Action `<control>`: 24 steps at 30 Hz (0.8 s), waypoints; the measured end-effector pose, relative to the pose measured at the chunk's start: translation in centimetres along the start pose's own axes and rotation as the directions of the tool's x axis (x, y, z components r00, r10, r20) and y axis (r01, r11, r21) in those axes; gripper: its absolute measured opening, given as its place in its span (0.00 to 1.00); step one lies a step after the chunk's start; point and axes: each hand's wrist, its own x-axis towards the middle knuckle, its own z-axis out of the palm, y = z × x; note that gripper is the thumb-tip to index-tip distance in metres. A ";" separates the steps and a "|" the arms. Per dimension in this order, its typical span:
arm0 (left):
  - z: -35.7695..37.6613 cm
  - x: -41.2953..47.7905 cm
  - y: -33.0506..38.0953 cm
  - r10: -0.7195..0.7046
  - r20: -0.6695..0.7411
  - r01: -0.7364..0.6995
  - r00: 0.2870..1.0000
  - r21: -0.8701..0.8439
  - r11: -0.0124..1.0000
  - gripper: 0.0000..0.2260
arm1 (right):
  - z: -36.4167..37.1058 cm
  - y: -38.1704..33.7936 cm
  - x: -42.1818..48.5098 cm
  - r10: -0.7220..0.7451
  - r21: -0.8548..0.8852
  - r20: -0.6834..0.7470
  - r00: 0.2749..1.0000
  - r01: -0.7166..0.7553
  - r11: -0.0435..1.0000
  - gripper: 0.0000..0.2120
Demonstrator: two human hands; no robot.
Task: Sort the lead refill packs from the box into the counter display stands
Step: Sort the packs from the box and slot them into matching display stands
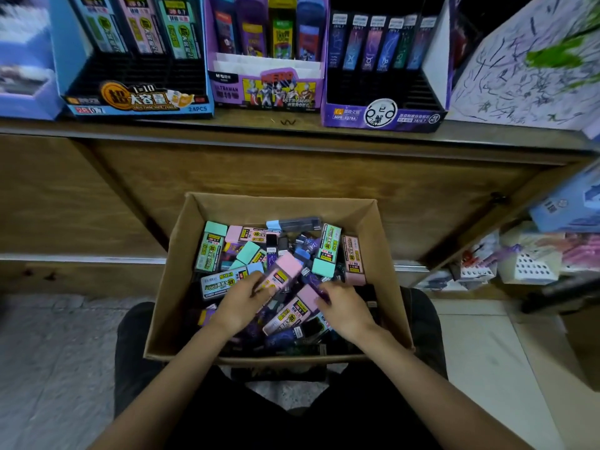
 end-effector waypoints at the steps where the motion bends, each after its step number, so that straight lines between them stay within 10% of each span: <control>1: -0.4 0.0 0.0 -0.013 -0.030 0.012 0.999 -0.059 0.998 0.07 | 0.2 -0.4 0.1 -0.005 -0.026 0.014 1.000 0.005 1.000 0.09; 8: -1.3 -0.6 -0.2 -0.106 -0.041 0.087 0.994 -0.328 0.941 0.09 | 0.8 -2.1 1.0 0.032 0.278 0.094 0.995 -0.057 0.959 0.08; 13: -1.5 -0.8 1.5 -0.090 -0.117 0.035 0.989 -0.409 0.912 0.10 | -1.9 -3.0 0.1 -0.013 0.678 0.094 0.995 -0.055 0.733 0.07; 24: -7.4 0.0 11.8 0.290 -0.200 -0.345 0.936 -0.356 0.869 0.06 | -18.5 -7.8 0.4 -0.199 0.629 -0.294 0.935 0.346 0.696 0.09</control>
